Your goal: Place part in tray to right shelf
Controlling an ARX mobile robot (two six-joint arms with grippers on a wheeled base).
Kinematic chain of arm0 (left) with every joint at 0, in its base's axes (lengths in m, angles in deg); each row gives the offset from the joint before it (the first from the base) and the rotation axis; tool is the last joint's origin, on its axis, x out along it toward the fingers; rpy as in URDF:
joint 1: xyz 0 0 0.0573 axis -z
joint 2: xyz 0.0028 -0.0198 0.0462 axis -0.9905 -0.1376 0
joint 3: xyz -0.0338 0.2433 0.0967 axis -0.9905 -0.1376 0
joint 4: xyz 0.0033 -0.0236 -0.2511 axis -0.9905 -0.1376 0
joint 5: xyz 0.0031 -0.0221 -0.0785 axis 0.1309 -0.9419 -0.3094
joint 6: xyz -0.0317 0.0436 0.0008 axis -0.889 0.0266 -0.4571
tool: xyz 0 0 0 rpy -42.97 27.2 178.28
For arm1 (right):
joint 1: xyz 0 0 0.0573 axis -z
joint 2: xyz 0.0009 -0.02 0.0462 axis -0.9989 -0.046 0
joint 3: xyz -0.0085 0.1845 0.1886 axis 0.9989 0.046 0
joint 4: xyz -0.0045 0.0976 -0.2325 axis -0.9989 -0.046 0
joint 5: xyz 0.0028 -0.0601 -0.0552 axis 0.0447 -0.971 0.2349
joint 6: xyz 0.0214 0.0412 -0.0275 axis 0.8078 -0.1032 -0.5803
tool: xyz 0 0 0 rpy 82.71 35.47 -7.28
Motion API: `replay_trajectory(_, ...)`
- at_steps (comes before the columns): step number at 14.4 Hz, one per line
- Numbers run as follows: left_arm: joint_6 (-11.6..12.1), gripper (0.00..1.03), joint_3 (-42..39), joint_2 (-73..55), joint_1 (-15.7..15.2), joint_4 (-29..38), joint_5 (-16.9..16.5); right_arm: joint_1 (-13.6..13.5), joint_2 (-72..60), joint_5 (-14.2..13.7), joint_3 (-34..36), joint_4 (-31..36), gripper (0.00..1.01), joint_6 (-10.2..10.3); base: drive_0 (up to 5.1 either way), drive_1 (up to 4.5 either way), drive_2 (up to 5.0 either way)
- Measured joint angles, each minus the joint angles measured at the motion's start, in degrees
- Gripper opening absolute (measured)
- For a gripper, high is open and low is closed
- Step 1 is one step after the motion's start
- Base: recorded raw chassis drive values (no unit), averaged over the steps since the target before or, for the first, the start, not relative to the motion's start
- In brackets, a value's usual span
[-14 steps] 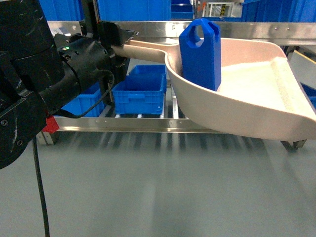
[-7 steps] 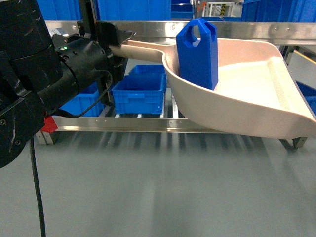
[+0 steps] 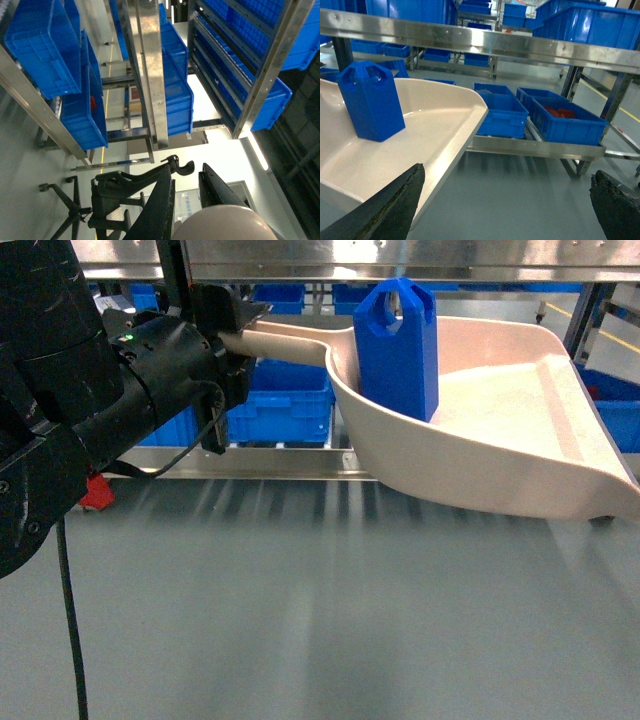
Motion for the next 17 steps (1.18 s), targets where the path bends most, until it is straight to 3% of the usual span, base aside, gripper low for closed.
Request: replay_trajectory(17,0.02,0.12,-0.07,0.0,0.0,-0.2,0.04,0.0,0.0,0.0,0.02,-0.09,0.98,-0.04,0.0,0.0,0.0)
